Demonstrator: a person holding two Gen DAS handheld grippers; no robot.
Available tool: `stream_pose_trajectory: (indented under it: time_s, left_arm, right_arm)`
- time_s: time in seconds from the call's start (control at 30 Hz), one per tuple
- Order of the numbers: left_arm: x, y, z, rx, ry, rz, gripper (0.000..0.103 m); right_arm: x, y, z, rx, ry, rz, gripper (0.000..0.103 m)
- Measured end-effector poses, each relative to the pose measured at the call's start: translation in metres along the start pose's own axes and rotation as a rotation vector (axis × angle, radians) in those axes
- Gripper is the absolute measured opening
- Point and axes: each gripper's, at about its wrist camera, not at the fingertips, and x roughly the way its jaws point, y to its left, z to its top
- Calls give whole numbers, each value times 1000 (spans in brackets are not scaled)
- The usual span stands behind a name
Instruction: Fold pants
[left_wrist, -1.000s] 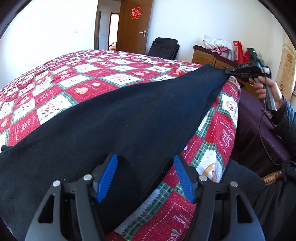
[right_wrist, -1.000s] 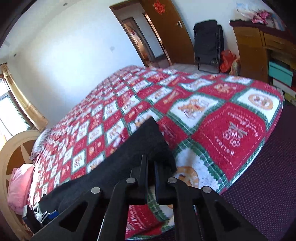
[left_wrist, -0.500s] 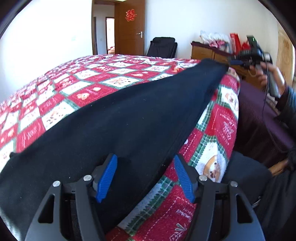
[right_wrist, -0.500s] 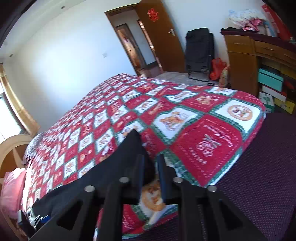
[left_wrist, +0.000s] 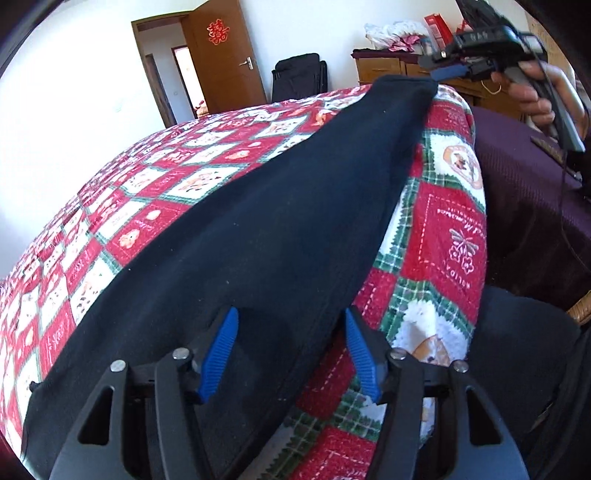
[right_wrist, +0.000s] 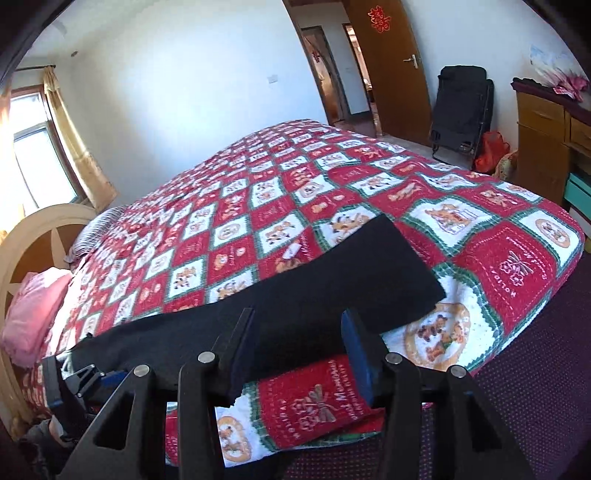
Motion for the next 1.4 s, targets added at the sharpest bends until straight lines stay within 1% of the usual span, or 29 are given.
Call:
stream_pose_trajectory:
  time_s: [0.03, 0.07, 0.1, 0.13, 0.2, 0.23, 0.27, 0.33, 0.4, 0.5, 0.57, 0.63, 0.67, 0.7, 0.73, 0.77, 0.8, 0.83, 0.9, 1.0, 1.03, 1.07, 1.1, 1.13, 1.17, 1.2, 1.27, 1.33, 1.4]
  left_arm:
    - [-2, 3, 1, -16, -3, -8, 43]
    - [-5, 8, 1, -48, -7, -35, 34]
    - [-9, 15, 1, -84, -17, -70, 25]
    - [-12, 19, 2, -110, -28, -94, 22]
    - [-18, 29, 0, -160, -48, -135, 21]
    - [-20, 31, -2, -180, -58, -141, 20]
    - [-20, 33, -3, -200, -65, -151, 16]
    - [-21, 40, -5, -250, -76, -193, 16]
    - [-16, 43, -6, -271, -61, -201, 16]
    - [-7, 33, -6, -239, -33, -177, 16]
    - [-5, 30, -4, -223, -32, -163, 16]
    - [-8, 32, -4, -236, -36, -163, 16]
    - [-9, 34, -4, -244, -41, -152, 10]
    - [-10, 38, -3, -258, -45, -148, 10]
    - [-11, 43, -4, -279, -53, -153, 10]
    - [-12, 49, -4, -309, -62, -158, 10]
    - [-12, 55, -5, -338, -67, -168, 10]
    - [-13, 60, -7, -358, -71, -177, 10]
    - [-13, 66, -10, -375, -76, -170, 10]
    - [-10, 59, -13, -341, -64, -210, 10]
    - [-10, 55, -12, -325, -58, -234, 11]
    - [-9, 51, -13, -309, -48, -256, 19]
    - [-10, 47, -15, -291, -42, -257, 30]
    - [-13, 44, -17, -272, -47, -254, 36]
    - [-17, 42, -20, -263, -55, -259, 47]
    - [-22, 42, -22, -261, -62, -257, 58]
    - [-33, 46, -25, -261, -88, -263, 66]
    - [-42, 48, -23, -252, -112, -239, 67]
    - [-49, 57, -20, -257, -137, -191, 76]
  right_arm:
    - [0, -4, 0, 8, -6, -13, 47]
    - [-1, -8, 0, 15, -10, -15, 44]
    - [0, -11, 0, 23, -12, -17, 39]
    - [0, -13, 1, 25, -11, -25, 38]
    - [1, -16, 1, 30, -15, -59, 38]
    - [1, -19, 2, 37, -19, -75, 38]
    - [0, -23, 3, 54, -29, -93, 38]
    - [-1, -35, 5, 95, -40, -124, 39]
    - [-2, -44, 6, 119, -44, -145, 39]
    - [-1, -51, 6, 127, -48, -172, 39]
    - [2, -56, 6, 133, -49, -179, 39]
    - [7, -60, 6, 141, -47, -194, 39]
    - [8, -62, 7, 146, -52, -186, 39]
    - [10, -63, 7, 143, -51, -178, 39]
    - [11, -63, 9, 132, -52, -175, 36]
    - [11, -63, 10, 128, -58, -171, 26]
    - [9, -62, 11, 126, -64, -161, 6]
    - [6, -61, 11, 125, -75, -145, 6]
    - [1, -61, 14, 122, -93, -140, 6]
    - [5, -60, 15, 94, -63, -164, 7]
    - [4, -62, 15, 102, -65, -174, 10]
    - [4, -65, 15, 112, -65, -197, 13]
    - [2, -68, 17, 117, -71, -247, 26]
    - [-1, -71, 20, 117, -83, -274, 43]
    - [-6, -74, 23, 122, -103, -281, 49]
    - [-12, -78, 26, 135, -130, -266, 51]
    - [-18, -84, 36, 157, -148, -218, 51]
    - [-9, -82, 53, 134, -119, -169, 51]
    - [9, -80, 68, 121, -74, -132, 51]
